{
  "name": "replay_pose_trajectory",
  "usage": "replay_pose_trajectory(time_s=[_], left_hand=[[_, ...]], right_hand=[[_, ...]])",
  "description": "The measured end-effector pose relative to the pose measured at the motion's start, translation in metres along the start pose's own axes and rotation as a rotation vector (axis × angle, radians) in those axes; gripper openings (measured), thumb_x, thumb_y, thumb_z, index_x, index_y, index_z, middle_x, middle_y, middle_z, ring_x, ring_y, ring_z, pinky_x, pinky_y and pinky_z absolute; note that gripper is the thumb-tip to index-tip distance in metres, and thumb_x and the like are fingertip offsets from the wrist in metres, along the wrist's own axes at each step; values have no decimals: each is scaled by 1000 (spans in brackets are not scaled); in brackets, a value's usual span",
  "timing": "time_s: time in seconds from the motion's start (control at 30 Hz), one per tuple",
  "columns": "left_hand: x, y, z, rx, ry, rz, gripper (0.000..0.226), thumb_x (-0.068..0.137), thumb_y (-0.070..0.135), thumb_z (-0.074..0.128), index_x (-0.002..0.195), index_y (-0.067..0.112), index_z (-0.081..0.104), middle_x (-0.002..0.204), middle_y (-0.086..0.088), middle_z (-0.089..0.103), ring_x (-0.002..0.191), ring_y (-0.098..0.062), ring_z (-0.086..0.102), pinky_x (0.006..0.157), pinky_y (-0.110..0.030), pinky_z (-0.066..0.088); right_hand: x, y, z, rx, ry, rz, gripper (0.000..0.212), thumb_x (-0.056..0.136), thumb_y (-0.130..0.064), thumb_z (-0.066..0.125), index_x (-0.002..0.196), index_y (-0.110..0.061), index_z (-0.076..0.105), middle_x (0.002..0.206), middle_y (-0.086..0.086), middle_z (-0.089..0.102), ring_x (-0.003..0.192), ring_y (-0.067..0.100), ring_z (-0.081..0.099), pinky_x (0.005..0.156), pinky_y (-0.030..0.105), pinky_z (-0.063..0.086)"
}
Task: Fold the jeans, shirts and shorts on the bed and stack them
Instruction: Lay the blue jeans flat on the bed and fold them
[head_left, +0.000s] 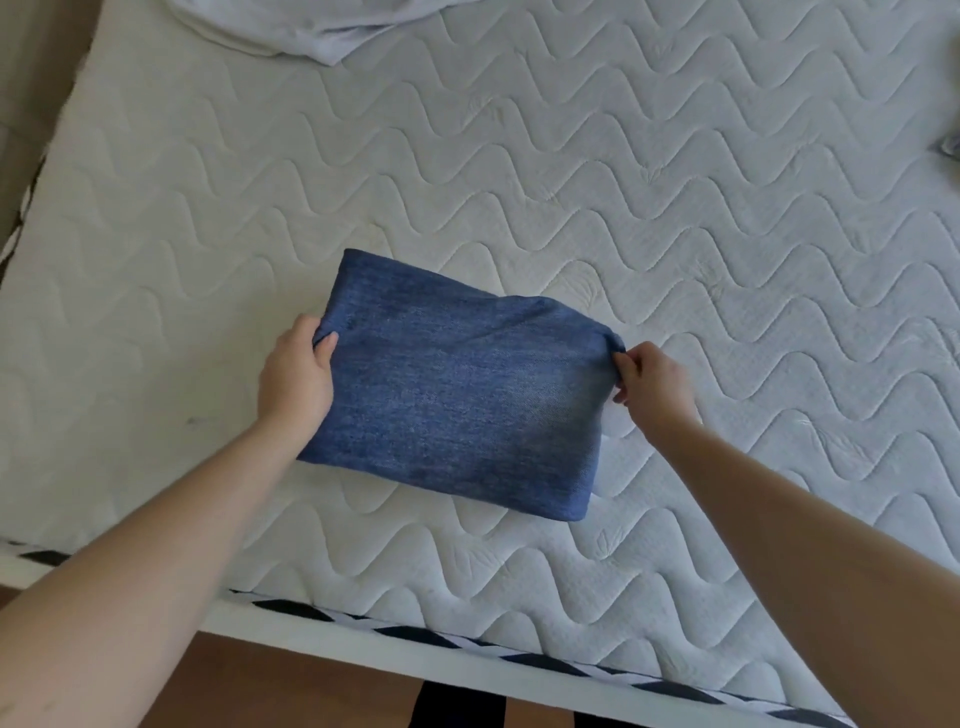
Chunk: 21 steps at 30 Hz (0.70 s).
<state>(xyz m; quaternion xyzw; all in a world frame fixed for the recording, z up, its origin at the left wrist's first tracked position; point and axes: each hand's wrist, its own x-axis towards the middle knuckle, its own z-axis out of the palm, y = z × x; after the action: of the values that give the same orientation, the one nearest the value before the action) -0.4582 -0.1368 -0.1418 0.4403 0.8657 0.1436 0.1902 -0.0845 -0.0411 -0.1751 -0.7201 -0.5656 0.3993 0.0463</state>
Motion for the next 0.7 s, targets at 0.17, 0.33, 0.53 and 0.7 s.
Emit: replay_pose_trajectory(time_s=[0.17,0.33,0.53,0.7], left_hand=[[4,-9,12,10,-65,-140,29,102,34,43,95,7,49,94,-13,57,80,-31,53,66,-38,38],[12,-21,13,10,-157,-258,45,99,45,46,107,3,57,112,-19,53,96,-36,54,81,-40,44],[16,-24,11,-498,-321,-490,61,87,58,61,125,14,42,115,-5,57,100,-25,59,91,-44,50],[13,-23,-8,-740,-628,-467,63,63,53,79,112,16,66,106,-3,74,94,-20,72,77,-33,54]], right_hand=[[-5,-3,12,248,-40,136,32,99,-44,49,106,-13,55,89,4,71,79,25,71,77,49,59],[-26,-1,25,487,-248,290,48,93,-61,47,114,-20,60,105,-1,65,95,19,65,80,33,55],[-43,-12,37,701,-415,299,62,67,-74,68,113,-33,57,112,-10,67,102,9,63,82,25,48],[-44,-8,32,695,-281,129,51,75,-52,77,117,-30,60,110,-8,71,103,14,67,85,33,53]])
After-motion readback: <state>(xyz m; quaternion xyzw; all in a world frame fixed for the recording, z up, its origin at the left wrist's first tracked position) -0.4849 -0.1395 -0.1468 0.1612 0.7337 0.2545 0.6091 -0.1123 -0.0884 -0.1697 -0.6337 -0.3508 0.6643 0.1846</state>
